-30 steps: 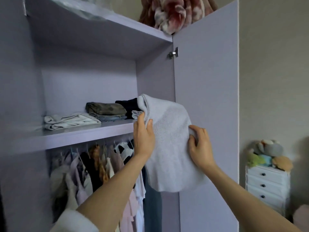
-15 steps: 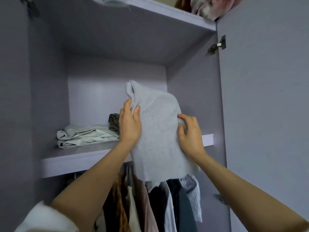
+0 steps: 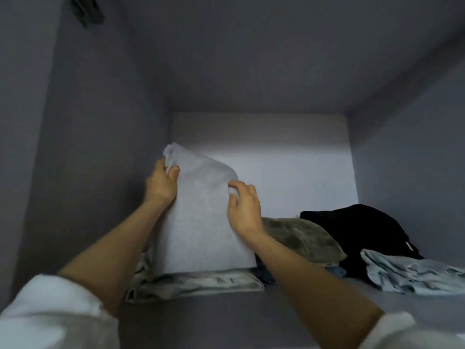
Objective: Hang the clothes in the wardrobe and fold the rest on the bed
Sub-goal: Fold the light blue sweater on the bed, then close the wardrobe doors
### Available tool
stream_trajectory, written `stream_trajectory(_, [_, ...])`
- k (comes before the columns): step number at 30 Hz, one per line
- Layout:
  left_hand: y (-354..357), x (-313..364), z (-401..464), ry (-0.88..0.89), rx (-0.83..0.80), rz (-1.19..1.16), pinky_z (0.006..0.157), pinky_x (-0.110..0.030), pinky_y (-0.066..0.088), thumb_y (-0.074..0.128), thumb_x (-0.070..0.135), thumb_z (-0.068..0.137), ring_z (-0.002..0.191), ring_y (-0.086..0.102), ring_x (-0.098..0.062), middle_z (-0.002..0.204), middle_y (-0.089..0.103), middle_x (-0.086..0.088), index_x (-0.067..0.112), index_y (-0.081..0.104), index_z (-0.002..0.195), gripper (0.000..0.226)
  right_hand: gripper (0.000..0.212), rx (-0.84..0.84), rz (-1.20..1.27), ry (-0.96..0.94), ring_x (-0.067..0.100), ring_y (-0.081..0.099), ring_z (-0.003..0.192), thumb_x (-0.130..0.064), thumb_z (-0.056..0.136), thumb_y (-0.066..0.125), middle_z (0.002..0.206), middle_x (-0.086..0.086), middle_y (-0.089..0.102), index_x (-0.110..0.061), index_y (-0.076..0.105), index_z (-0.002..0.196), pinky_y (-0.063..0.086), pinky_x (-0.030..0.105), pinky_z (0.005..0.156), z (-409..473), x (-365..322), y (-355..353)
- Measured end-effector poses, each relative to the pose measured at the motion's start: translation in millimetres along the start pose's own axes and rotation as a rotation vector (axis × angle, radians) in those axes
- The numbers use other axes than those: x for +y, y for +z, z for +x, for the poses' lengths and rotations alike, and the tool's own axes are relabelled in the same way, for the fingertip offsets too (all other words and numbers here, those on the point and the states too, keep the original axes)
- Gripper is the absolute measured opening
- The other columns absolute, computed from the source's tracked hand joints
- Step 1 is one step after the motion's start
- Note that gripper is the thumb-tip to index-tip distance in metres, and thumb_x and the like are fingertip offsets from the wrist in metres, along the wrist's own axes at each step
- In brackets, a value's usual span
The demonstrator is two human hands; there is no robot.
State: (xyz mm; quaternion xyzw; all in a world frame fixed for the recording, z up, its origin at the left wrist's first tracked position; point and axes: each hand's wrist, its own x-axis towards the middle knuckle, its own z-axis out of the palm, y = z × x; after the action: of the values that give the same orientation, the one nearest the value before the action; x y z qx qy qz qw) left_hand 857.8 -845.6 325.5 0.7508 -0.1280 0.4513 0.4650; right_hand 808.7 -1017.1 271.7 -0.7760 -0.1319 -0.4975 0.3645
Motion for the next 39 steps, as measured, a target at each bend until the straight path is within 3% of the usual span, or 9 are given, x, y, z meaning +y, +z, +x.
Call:
stream_trajectory(6, [17.0,-45.7,23.5,0.077,-0.216,0.632,0.109,-0.046,0.026,0.035,0.042,0.099,0.135,0.023,-0.039,0.149,0.023,-0.02,0.012,0.028,0.145,0.055,0.035,-0.387,-0.432,0.02,0.032,0.039,0.123,-0.008,0.095,0.04,0.14,0.012,0.032,-0.006,0.049,0.129,0.037,0.038,0.102,16.0,29.0,47.5])
stream_trajectory(10, [32.7,-67.4,-7.7,0.126,-0.63,0.715,0.115,-0.043,0.02,0.022,0.041,0.102,0.14,0.026,-0.028,0.154,0.027,-0.008,0.021,0.03,0.147,0.05,0.034,-0.767,-0.429,-0.199,0.031,0.053,0.105,-0.019,0.103,0.027,0.109,0.02,0.054,-0.006,0.055,0.088,0.041,0.036,0.09,-4.9,36.5,46.4])
stream_trajectory(13, [48.1,-89.0,-47.5,-0.033,-0.955,0.854,0.118,-0.044,-0.002,0.009,0.048,0.101,0.146,-0.002,-0.026,0.16,0.003,-0.004,0.026,0.009,0.151,0.055,0.051,-0.94,-0.497,-0.212,0.024,0.028,0.138,-0.032,0.104,0.018,0.151,0.016,0.029,-0.001,0.029,0.143,0.02,0.036,0.114,-26.2,46.9,44.8])
stream_trajectory(15, [46.2,-101.8,-63.3,-0.076,-0.93,0.858,0.117,-0.044,-0.007,0.006,0.054,0.099,0.145,-0.012,-0.025,0.16,-0.006,0.001,0.031,0.002,0.151,0.057,0.057,-0.977,-0.544,-0.203,0.02,0.005,0.146,-0.04,0.103,0.014,0.159,0.008,0.003,-0.011,0.004,0.151,0.002,0.037,0.118,-36.4,51.3,44.2])
stream_trajectory(19, [25.0,-102.7,-77.1,-0.116,-0.926,0.871,0.118,-0.045,-0.002,0.007,0.052,0.1,0.146,-0.01,-0.024,0.159,-0.011,0.004,0.028,-0.003,0.151,0.058,0.061,-1.02,-0.51,-0.172,0.018,-0.006,0.146,-0.043,0.102,0.021,0.159,0.006,-0.008,-0.015,-0.004,0.151,-0.004,0.029,0.115,-48.6,49.4,23.8])
stream_trajectory(22, [8.8,-78.4,-99.3,-0.077,-0.892,0.942,0.116,-0.041,0.015,0.013,0.04,0.103,0.145,0.014,-0.029,0.159,0.012,-0.009,0.013,0.018,0.15,0.055,0.055,-0.953,-0.37,-0.154,0.022,0.016,0.144,-0.028,0.102,0.037,0.157,0.01,0.015,-0.008,0.019,0.149,0.009,0.023,0.113,-63.5,41.2,-6.9])
stream_trajectory(25, [-8.0,-38.0,-123.4,-0.018,-0.69,0.807,0.101,-0.036,0.038,0.034,0.036,0.1,0.12,0.048,-0.033,0.134,0.051,-0.017,0.009,0.055,0.118,0.038,0.035,-0.717,-0.219,-0.137,0.03,0.051,0.119,-0.016,0.098,0.042,0.131,0.016,0.055,-0.002,0.055,0.127,0.037,0.034,0.104,-81.6,31.8,-52.7])
stream_trajectory(32, [19.1,89.5,-269.6,0.174,-0.389,0.319,0.105,-0.043,0.035,0.052,0.024,0.093,0.128,0.041,-0.033,0.14,0.045,-0.015,0.012,0.046,0.137,0.046,0.03,-0.302,-0.16,0.053,0.025,0.052,0.112,-0.013,0.099,0.041,0.126,0.01,0.054,-0.009,0.058,0.123,0.04,0.027,0.091,-189.0,48.8,-221.2])
stream_trajectory(39, [78.3,213.4,-485.9,0.275,-0.604,-0.087,0.107,-0.035,0.031,0.054,0.009,0.092,0.127,0.043,-0.031,0.138,0.047,-0.017,0.003,0.047,0.135,0.044,0.03,-0.067,-0.449,0.19,0.031,0.059,0.101,0.007,0.086,0.049,0.109,0.016,0.062,-0.001,0.064,0.111,0.042,0.03,0.088,-368.6,50.8,-435.7])
